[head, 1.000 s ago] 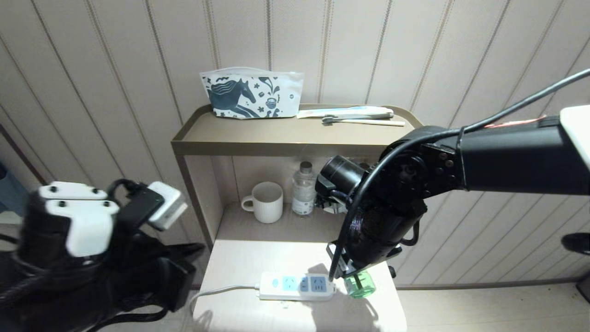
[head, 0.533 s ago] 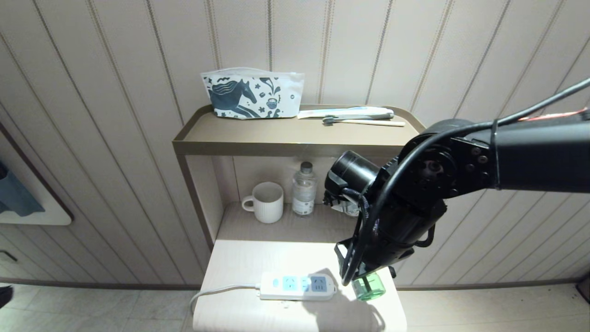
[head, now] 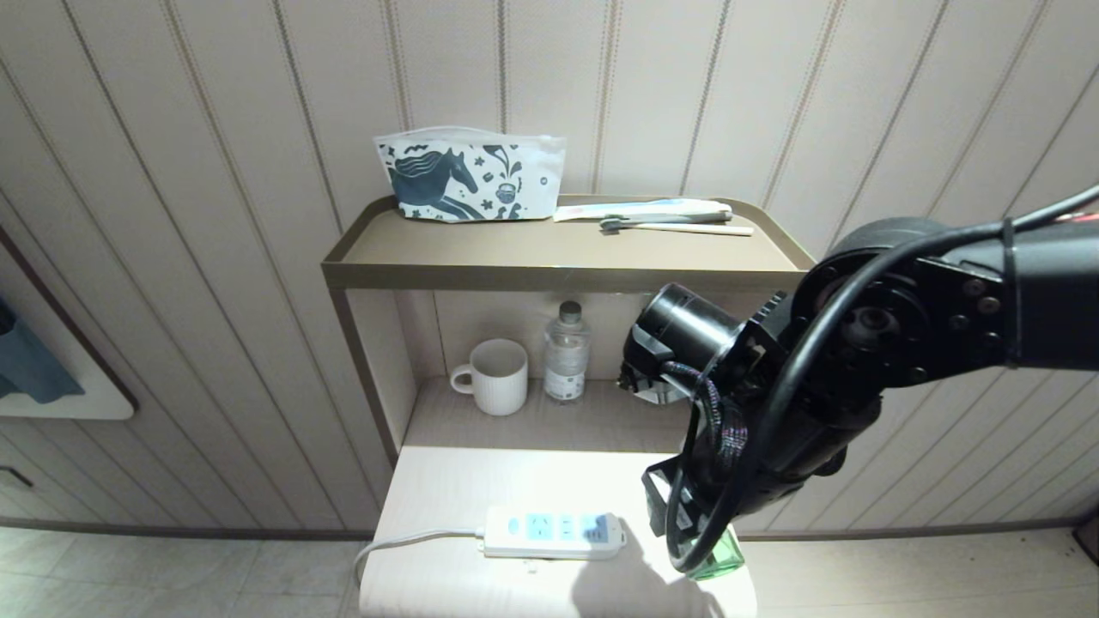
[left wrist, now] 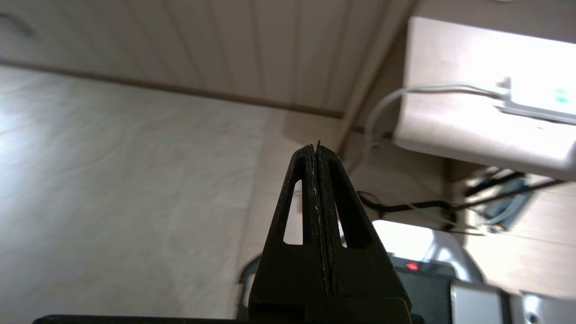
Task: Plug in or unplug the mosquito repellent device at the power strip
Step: Place the mosquito repellent liquid on the table
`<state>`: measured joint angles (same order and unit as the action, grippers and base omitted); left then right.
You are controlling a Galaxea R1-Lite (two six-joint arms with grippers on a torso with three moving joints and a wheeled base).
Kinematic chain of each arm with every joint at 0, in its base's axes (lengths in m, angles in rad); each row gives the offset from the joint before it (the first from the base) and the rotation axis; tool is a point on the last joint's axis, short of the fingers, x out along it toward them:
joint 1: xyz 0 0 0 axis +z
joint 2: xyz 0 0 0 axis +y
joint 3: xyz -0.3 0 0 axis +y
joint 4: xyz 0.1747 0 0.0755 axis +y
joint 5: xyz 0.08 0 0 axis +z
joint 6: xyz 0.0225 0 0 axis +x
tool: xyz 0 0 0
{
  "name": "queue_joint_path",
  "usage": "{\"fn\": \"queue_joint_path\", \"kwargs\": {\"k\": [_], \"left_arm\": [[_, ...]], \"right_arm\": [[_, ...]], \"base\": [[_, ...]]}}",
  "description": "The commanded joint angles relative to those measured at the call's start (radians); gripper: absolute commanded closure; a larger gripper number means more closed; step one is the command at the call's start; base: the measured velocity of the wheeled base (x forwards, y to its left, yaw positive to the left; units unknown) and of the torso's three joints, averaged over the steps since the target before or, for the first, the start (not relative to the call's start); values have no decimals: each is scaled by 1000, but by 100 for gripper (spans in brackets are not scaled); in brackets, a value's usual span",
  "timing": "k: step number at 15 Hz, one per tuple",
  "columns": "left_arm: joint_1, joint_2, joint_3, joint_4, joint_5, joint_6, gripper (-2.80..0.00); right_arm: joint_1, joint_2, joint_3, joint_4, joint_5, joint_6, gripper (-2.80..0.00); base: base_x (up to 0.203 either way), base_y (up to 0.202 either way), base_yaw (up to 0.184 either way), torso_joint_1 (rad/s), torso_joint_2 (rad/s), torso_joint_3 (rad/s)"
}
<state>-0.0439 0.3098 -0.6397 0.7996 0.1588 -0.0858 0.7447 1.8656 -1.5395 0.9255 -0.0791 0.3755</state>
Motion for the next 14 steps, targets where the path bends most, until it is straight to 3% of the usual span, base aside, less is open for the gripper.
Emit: {"fn": "queue_joint_path", "kwargs": {"k": [1, 5, 8, 10, 11, 14], "left_arm": [[29, -139, 48, 7, -60, 6, 0], [36, -299, 227, -45, -90, 65, 0], [36, -306, 438, -313, -116, 85, 0], [36, -308, 453, -350, -191, 98, 0], [36, -308, 459, -365, -192, 98, 0], [36, -307, 564, -611, -189, 116, 0]], "right_arm": [[1, -34, 27, 4, -1, 2, 0], [0, -54, 50, 1, -1, 2, 0], [9, -52, 62, -2, -16, 2, 0], [10, -54, 67, -4, -44, 5, 0], [12, -60, 66, -9, -48, 9, 0], [21, -92, 111, -145, -62, 9, 0]], "base": [[0, 0, 0, 0, 0, 0], [0, 0, 0, 0, 0, 0], [0, 0, 0, 0, 0, 0], [0, 0, 0, 0, 0, 0], [0, 0, 0, 0, 0, 0], [0, 0, 0, 0, 0, 0]]}}
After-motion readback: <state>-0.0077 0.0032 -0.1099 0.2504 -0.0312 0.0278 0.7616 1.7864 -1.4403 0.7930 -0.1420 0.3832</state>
